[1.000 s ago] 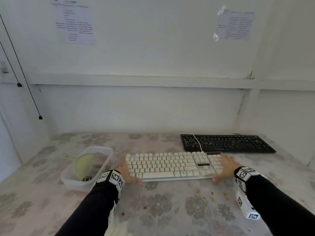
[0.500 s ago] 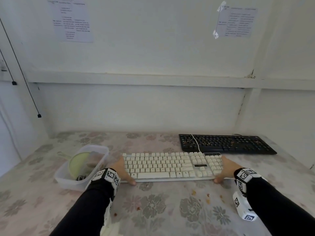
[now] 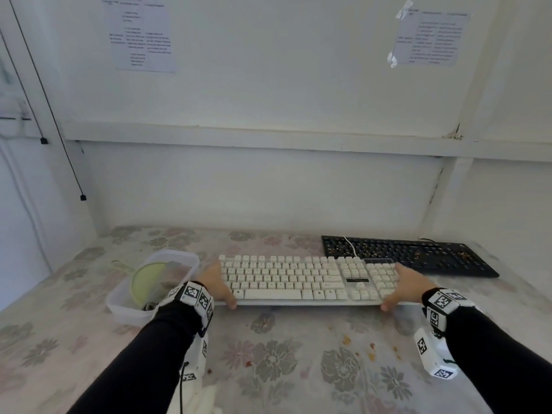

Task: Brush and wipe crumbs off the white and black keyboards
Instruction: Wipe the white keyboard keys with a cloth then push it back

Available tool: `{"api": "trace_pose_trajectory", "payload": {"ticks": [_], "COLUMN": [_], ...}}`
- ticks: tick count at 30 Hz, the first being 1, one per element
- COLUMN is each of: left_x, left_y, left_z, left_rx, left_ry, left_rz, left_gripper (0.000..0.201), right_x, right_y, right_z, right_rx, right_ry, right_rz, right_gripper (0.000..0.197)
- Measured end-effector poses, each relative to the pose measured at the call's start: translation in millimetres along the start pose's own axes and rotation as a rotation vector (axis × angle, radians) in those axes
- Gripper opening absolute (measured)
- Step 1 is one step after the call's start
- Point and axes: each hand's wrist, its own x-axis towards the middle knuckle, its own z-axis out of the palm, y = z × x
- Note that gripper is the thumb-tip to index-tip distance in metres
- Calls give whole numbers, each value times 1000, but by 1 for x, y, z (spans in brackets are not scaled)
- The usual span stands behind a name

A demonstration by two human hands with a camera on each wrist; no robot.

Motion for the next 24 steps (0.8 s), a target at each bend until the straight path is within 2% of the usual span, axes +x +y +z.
{"api": "trace_pose_trajectory", "payload": {"ticks": [4,9,15,24], "left_x": [-5,-14,-7,44], "left_y": [9,1,-43,-124], "left_z": [-41,-117,-184,-241], "left_rx": [-61,-25,5,-17], "left_ry": [79,208,295,277], "left_rz": [35,48,24,-33], "left_gripper": [113,117,114,105], "right_x": [5,20,41,77], "right_y": [-21,-72,-147,-249], "right_z": [-21,-36,-19,18], "right_rx": [66,84,169,289], "right_ry": [98,153,179,130], "right_rz": [-64,-141,-240,-252], "right_gripper": [102,86,88,88]}}
